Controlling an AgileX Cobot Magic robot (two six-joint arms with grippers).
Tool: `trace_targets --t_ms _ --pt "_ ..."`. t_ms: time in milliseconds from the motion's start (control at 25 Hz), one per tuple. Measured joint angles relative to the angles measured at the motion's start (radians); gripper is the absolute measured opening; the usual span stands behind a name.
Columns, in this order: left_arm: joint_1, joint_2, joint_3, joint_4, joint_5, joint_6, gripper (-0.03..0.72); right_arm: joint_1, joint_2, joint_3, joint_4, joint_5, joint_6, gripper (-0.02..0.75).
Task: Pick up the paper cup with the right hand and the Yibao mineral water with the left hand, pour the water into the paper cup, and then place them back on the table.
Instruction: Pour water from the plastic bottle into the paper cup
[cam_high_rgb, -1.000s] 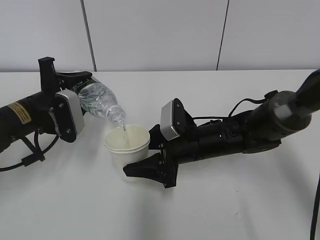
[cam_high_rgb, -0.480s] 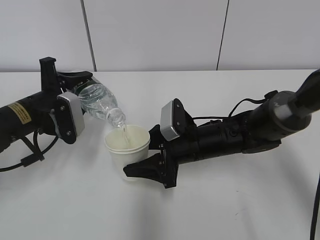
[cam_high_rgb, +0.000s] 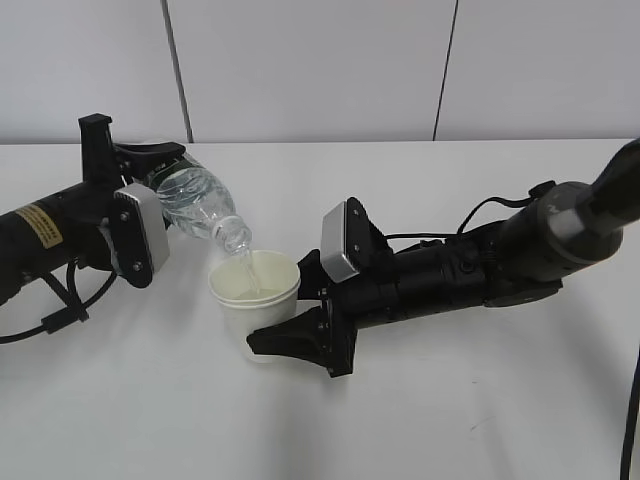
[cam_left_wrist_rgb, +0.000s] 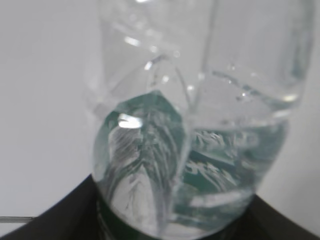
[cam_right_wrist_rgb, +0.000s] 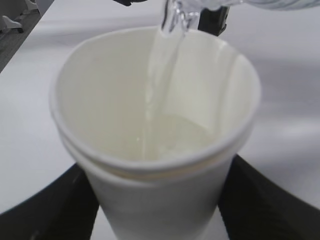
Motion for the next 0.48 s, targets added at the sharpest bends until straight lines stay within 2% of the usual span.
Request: trace_targets --t_ms 480 --pt "0.0 0.0 0.0 0.0 -0.002 0.002 0.385 0.0 0.0 0.0 0.0 0.002 0.0 0.531"
